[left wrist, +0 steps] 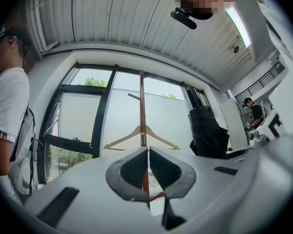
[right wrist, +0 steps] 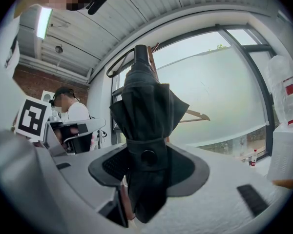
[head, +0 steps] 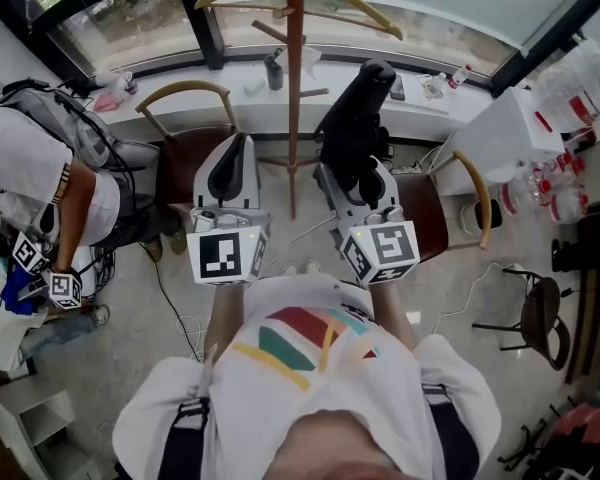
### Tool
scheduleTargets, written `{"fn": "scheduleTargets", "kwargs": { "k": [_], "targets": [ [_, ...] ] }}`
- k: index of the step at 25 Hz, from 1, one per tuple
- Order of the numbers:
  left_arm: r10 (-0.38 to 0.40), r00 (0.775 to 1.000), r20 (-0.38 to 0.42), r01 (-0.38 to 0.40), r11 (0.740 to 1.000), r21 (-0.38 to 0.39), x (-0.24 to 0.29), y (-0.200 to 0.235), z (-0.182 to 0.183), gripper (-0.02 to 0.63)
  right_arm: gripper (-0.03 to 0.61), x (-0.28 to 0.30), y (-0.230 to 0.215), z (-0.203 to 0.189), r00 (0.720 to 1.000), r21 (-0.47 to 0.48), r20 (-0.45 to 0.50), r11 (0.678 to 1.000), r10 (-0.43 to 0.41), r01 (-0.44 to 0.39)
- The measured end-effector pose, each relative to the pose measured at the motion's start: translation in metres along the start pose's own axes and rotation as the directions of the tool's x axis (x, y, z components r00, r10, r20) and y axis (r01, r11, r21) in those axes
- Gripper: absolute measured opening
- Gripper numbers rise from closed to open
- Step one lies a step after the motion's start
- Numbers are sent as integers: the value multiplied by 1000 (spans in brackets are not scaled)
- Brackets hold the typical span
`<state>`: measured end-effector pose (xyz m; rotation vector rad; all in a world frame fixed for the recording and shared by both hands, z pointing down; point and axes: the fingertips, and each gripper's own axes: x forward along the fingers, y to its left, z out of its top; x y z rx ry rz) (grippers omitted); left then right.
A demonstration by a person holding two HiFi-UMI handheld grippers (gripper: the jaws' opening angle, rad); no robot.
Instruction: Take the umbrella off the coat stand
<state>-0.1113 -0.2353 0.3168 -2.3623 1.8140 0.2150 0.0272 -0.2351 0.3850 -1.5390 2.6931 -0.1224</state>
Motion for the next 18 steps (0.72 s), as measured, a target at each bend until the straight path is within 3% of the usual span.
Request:
{"fn": "scheduleTargets", "kwargs": {
  "k": [18],
  "targets": [
    [-26,1000,-3,26,1000,3,0,-2,3,11,210,-5,-9,12,998,-3,15,998,-58,58]
  ]
}}
